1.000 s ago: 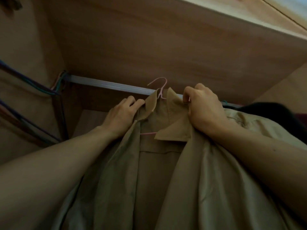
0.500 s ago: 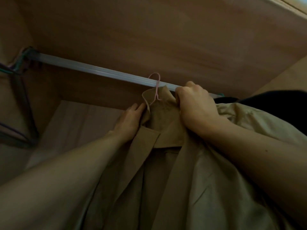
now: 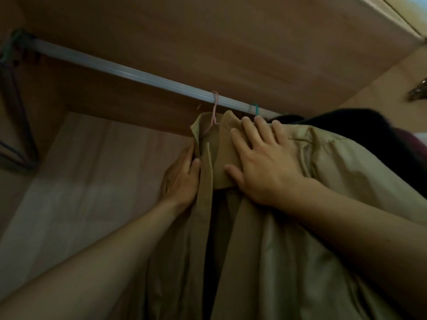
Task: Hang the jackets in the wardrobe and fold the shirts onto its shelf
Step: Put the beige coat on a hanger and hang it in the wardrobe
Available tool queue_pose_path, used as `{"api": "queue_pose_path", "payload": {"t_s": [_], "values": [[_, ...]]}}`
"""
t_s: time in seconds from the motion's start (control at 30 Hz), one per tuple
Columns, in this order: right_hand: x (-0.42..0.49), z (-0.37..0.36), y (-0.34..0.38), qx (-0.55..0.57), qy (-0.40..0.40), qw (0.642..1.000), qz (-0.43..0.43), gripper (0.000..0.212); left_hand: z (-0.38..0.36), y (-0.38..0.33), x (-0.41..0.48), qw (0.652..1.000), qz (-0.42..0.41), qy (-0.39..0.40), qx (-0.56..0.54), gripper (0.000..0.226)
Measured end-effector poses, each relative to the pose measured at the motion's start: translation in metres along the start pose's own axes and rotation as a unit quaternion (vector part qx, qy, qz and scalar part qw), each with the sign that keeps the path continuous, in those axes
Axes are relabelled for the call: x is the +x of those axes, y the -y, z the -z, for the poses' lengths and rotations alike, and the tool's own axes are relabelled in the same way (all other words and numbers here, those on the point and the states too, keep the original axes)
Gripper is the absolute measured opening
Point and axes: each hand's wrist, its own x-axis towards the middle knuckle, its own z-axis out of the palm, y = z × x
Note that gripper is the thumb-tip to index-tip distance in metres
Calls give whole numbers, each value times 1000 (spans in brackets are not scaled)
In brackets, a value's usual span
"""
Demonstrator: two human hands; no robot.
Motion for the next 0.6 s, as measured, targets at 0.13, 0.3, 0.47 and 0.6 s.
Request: {"api": "queue_pose_path", "payload": {"t_s": [0.13,0.3,0.47,0.6], "values": [[-25,-4,10,-11,76,997,-3,77,-2,-24,-40,999,33,24,-13,54],[-40,-8,14,-1,87,996,-12,75,-28,-21,-58,992,115,48,-12,59],[-47,-12,-1,-24,119,992,-20,75,-54,-27,-78,976,144,124,-108,67],[-58,9,11,13,124,992,8,73,-40,-35,-90,978,144,95,-120,79]]}}
